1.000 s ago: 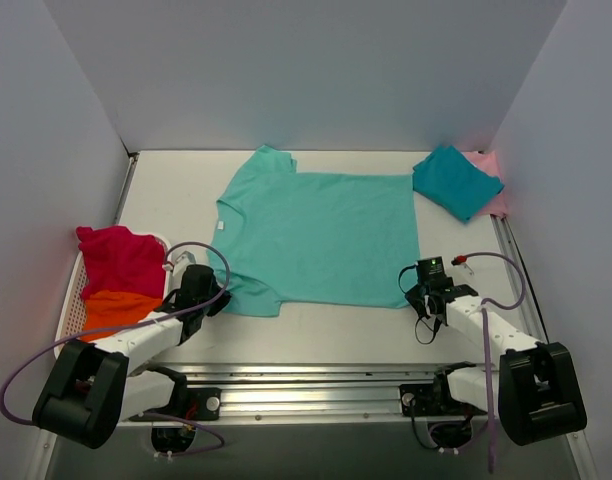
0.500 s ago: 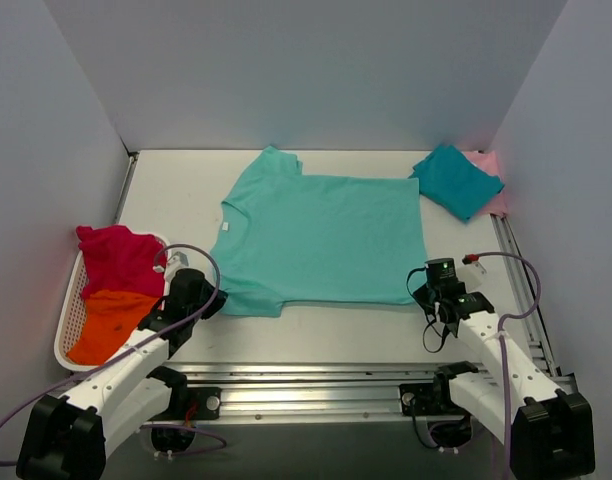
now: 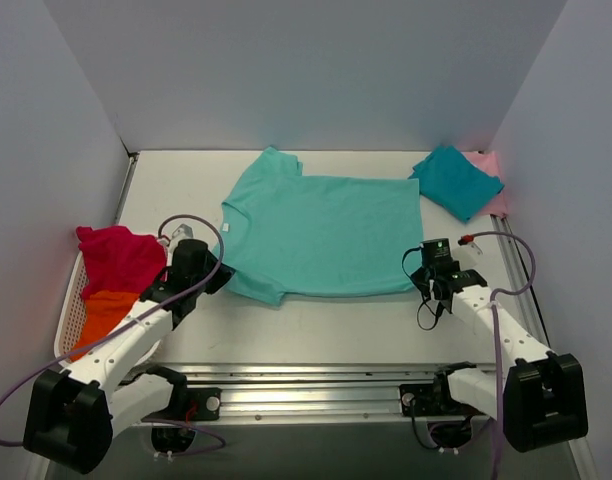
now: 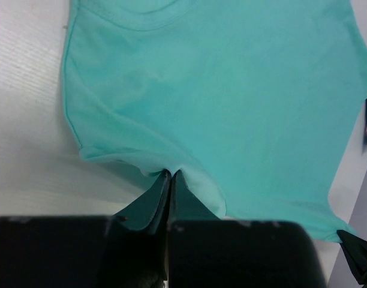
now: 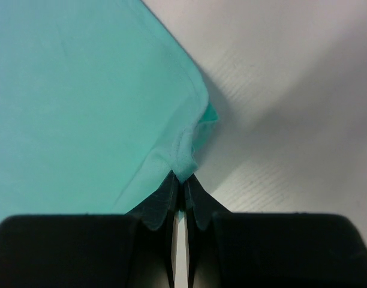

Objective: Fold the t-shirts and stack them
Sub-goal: Fold the flattened tshirt in 1/3 of the way

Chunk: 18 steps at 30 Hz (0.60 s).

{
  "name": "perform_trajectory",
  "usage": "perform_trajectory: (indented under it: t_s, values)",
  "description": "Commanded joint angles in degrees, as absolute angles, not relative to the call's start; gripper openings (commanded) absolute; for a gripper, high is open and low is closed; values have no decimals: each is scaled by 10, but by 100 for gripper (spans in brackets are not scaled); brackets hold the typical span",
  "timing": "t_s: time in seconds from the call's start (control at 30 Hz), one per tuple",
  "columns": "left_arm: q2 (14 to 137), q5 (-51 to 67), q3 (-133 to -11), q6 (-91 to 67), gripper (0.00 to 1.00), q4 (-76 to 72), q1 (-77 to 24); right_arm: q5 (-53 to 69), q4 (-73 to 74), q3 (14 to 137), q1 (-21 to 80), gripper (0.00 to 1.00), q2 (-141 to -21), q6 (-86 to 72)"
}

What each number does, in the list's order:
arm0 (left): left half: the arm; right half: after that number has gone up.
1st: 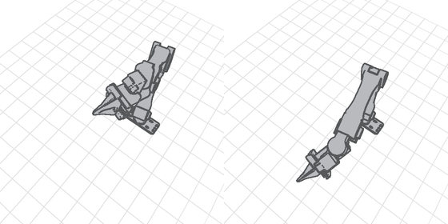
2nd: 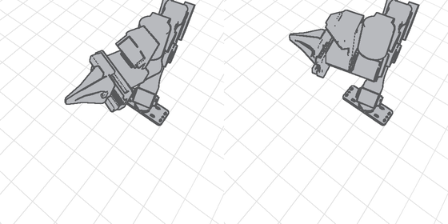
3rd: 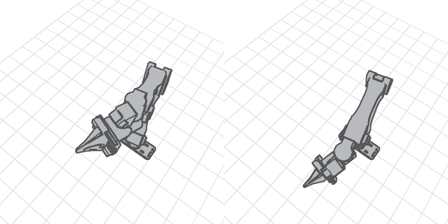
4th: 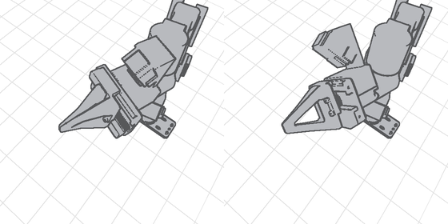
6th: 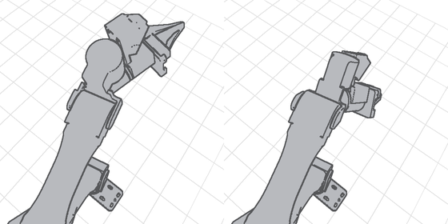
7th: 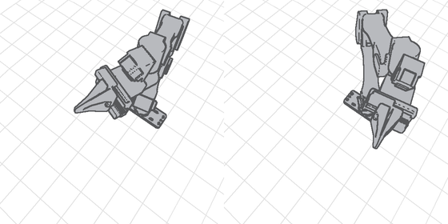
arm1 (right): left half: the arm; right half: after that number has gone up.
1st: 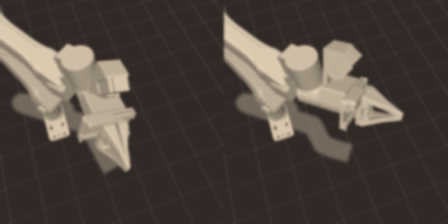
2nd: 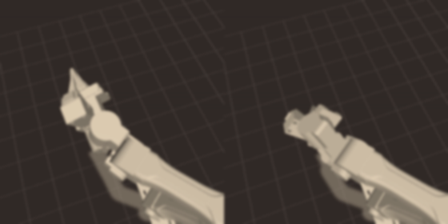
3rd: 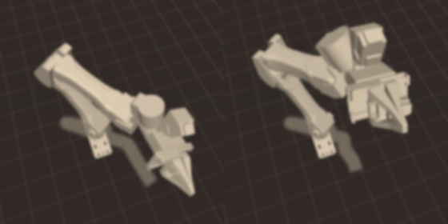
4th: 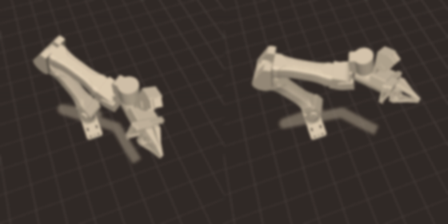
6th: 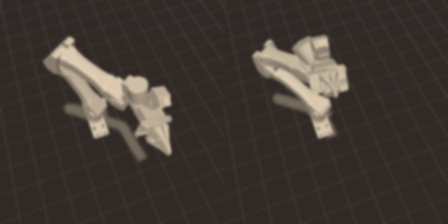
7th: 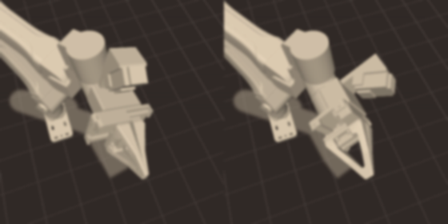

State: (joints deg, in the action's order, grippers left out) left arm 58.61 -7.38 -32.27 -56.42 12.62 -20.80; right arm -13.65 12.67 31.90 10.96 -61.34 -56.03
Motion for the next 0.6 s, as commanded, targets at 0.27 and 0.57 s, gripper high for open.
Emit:
perform_trajectory:
  t_s: [0.27,0.57]
  values:
    - [778,-9,-489,-556,2,76,-152,-178,76,464,68,0,-790,-557]
    - [1254,158,-959,-457,88,197,-71,-126,162,840,5,91,-1220,-498]
